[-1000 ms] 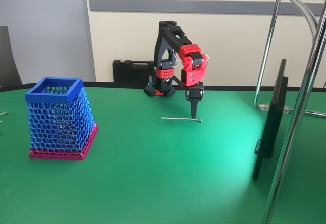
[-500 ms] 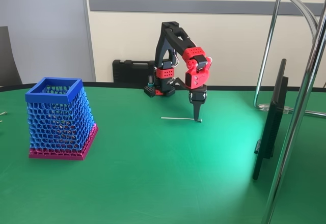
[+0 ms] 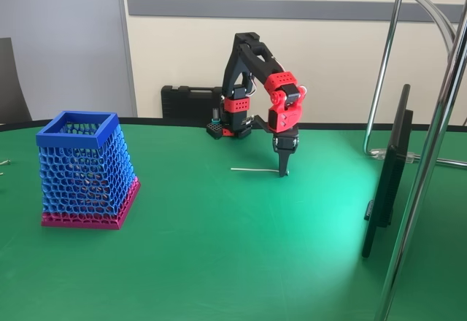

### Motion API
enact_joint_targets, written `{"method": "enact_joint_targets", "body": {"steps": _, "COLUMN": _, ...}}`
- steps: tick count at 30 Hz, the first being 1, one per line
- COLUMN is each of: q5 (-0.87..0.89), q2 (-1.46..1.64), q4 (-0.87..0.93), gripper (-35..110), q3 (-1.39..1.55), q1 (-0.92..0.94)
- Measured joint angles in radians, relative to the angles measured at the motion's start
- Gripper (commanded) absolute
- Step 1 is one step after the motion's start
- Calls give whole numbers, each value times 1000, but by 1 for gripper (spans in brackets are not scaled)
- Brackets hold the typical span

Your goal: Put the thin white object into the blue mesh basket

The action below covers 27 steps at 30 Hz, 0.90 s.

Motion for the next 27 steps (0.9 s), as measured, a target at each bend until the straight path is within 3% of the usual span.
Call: {"method": "enact_joint_targets", "body": {"steps": 27, "q5": -35, "q2": -97, "q4": 104, "gripper": 4, "q3": -123, "q1": -5}}
